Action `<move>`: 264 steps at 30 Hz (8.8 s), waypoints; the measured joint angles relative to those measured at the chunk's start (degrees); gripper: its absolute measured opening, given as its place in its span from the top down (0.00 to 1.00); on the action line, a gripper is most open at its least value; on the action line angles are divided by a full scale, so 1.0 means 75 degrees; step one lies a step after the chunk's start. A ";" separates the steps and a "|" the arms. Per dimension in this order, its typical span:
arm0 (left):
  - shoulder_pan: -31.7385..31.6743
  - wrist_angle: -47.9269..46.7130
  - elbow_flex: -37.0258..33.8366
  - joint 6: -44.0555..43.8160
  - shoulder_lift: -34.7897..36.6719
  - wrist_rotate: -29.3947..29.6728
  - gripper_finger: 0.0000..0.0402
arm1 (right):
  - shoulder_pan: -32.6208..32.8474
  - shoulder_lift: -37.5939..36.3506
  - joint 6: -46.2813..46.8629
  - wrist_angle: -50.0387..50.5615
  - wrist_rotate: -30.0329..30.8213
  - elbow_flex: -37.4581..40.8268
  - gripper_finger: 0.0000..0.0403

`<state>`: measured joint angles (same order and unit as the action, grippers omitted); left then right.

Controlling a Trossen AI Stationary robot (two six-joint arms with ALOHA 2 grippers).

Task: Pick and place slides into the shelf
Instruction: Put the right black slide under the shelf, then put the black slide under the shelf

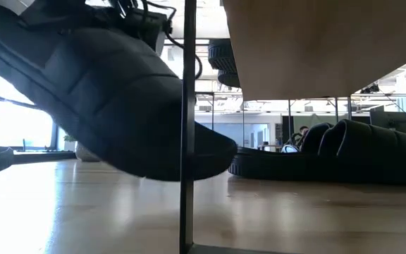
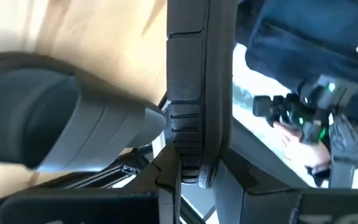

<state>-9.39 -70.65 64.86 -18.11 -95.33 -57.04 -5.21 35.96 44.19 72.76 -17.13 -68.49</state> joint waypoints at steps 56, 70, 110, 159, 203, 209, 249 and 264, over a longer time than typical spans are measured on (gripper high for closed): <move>0.0848 0.1725 0.0000 -0.0216 -0.1934 0.2144 0.46 | 0.0003 -0.0425 -0.0206 0.2267 0.1023 0.0000 0.71; 0.0856 0.0562 0.0000 -0.0186 -0.0607 0.4450 0.69 | 0.0003 -0.0427 -0.0550 0.2269 0.1332 0.0000 0.71; 0.4159 0.3689 -0.0749 -0.4353 -0.0150 0.7009 0.99 | 0.0002 -0.0430 -0.2102 0.2147 0.2049 0.0003 0.71; 0.8218 0.0691 0.0379 -1.1231 0.0335 0.8440 1.00 | 0.0002 -0.0457 -0.3903 0.1687 0.2686 0.0003 0.71; 0.8203 0.0191 -0.0327 -0.7953 -0.0032 0.8409 0.46 | 0.0000 -0.0457 -0.4042 0.1692 0.3460 0.0003 0.71; 0.8203 0.0540 -0.0757 -0.8217 -0.0032 0.8373 0.53 | 0.0002 -0.0457 -0.3883 0.1692 0.3456 0.0003 0.71; 0.5680 -0.2576 0.1888 -0.3675 0.0292 1.1185 0.99 | 0.0001 -0.0454 -0.3897 0.1703 0.3657 0.0003 0.71; 0.2956 -0.1525 0.1888 0.3288 0.0452 1.1458 1.00 | 0.0003 -0.0454 -0.4357 0.1750 0.3632 0.0003 0.71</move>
<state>12.79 -82.09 79.02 6.55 -91.94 28.90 -5.19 32.56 11.51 85.88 10.11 -68.47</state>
